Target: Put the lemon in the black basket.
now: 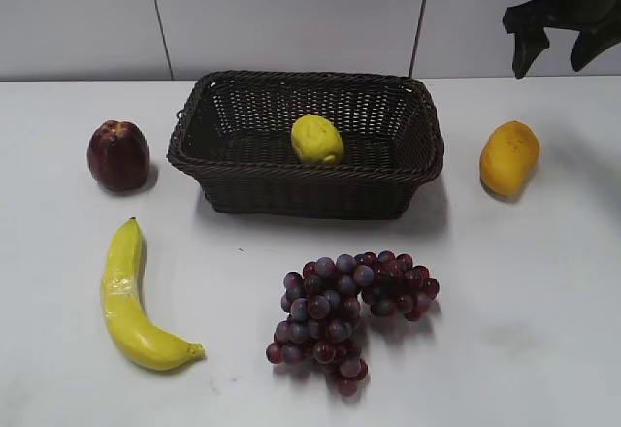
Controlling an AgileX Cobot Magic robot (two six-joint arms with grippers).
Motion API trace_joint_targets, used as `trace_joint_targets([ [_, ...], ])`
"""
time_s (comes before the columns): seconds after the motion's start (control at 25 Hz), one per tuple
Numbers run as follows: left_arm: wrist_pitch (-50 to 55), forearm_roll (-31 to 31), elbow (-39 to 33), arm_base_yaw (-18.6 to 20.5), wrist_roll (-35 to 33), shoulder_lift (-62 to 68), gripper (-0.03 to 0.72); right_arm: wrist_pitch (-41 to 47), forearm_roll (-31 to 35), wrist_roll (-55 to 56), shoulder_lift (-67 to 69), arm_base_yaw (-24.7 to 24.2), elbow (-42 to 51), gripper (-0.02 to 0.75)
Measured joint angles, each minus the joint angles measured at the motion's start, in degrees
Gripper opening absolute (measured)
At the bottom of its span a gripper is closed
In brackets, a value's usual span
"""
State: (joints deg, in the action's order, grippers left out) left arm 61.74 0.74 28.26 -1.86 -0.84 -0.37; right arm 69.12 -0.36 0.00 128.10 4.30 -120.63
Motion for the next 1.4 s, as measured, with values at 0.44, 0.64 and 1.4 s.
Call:
trace_joint_targets([
  [0.44,0.0,0.0,0.0,0.0,0.0,0.0,0.456,0.0,0.4,-1.3,-16.9,-0.5,23.6,0.585],
  [0.64,0.0,0.0,0.0,0.0,0.0,0.0,0.456,0.0,0.4,-1.5,-25.9,-0.5,37.3,0.585],
  [1.4,0.0,0.0,0.0,0.0,0.0,0.0,0.456,-7.4,1.9,-1.6,-57.9,-0.5,78.1,0.582],
])
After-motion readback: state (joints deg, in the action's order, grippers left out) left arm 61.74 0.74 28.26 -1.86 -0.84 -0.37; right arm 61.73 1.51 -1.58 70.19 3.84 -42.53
